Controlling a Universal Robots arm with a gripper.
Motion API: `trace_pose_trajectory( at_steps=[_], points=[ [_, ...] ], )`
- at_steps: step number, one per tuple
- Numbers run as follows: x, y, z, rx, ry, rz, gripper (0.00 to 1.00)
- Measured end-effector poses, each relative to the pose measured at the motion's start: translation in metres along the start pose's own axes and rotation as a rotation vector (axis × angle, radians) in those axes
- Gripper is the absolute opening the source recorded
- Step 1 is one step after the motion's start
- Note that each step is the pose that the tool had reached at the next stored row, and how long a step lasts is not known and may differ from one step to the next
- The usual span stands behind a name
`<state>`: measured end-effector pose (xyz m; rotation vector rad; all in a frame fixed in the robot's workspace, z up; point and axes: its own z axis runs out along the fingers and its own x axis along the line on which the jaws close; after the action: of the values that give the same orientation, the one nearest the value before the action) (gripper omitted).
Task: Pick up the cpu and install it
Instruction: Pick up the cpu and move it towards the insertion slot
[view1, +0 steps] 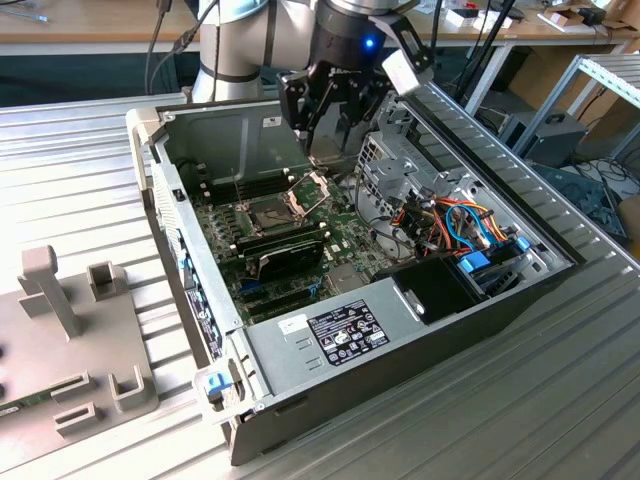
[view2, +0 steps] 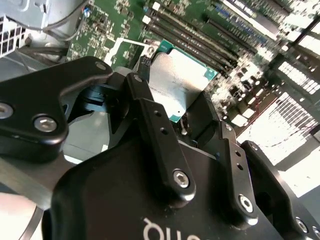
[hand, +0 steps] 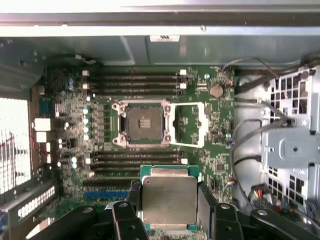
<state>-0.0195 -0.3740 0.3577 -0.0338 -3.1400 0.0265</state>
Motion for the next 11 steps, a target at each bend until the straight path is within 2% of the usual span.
trace_pose_trajectory(
  at_steps=[5, 7, 11],
  points=[
    [0.0037, 0.0145, 0.0040, 0.0000, 0.0000, 0.000, 0.55],
    [0.0071, 0.0242, 0.0066, -0.0001, 0.0000, 0.000, 0.55],
    [0.0119, 0.0384, 0.0098, -0.0001, -0.0001, 0.000, 0.55]
  ],
)
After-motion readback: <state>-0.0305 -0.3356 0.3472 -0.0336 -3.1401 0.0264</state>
